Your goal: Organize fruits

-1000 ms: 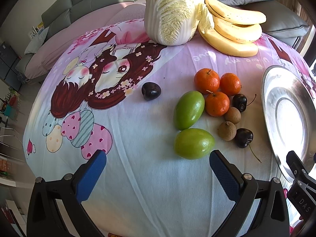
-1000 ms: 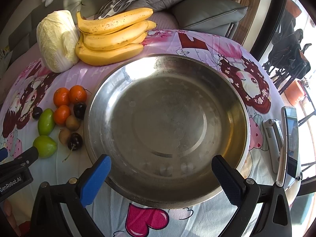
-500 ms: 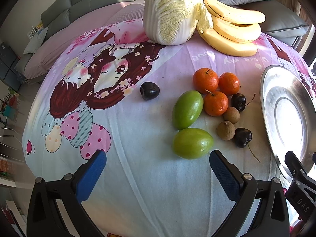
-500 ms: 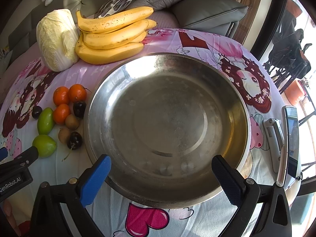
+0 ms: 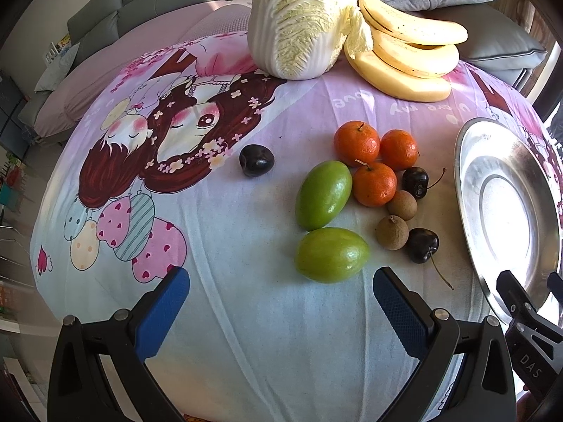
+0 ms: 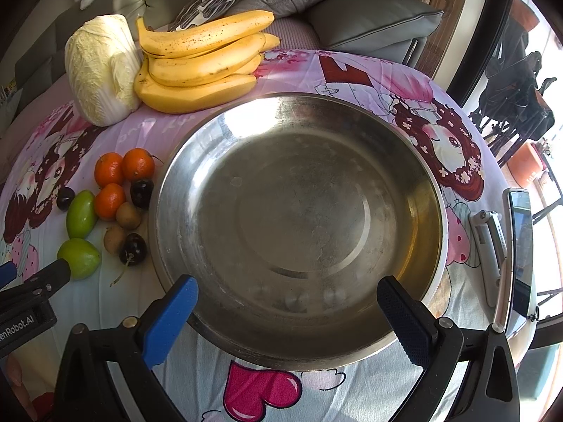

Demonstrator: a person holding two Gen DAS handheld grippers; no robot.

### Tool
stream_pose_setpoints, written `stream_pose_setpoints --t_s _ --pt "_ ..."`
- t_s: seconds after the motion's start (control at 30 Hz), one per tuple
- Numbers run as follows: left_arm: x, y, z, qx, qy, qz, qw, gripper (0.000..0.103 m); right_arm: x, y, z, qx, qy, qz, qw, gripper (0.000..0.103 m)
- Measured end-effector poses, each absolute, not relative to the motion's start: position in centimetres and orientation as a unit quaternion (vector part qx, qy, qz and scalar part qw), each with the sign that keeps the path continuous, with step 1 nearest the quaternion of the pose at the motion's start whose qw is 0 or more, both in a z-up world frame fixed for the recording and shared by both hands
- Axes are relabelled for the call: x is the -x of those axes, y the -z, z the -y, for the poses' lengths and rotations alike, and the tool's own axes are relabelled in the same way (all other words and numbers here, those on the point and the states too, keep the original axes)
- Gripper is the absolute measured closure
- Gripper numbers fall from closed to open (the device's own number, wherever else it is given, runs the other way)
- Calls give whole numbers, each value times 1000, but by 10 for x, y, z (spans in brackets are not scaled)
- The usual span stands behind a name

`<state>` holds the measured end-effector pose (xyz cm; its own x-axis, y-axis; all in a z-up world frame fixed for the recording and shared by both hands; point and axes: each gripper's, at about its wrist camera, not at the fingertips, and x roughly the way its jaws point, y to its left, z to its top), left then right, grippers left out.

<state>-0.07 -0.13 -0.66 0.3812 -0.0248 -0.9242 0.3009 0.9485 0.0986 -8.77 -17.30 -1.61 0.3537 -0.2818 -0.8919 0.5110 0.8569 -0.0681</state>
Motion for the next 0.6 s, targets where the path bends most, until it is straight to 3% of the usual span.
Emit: stream_pose_setpoints --t_s 0.6 --pt "-11 -5 -17 -71 102 -523 843 0 84 7 161 -111 205 -499 835 0"
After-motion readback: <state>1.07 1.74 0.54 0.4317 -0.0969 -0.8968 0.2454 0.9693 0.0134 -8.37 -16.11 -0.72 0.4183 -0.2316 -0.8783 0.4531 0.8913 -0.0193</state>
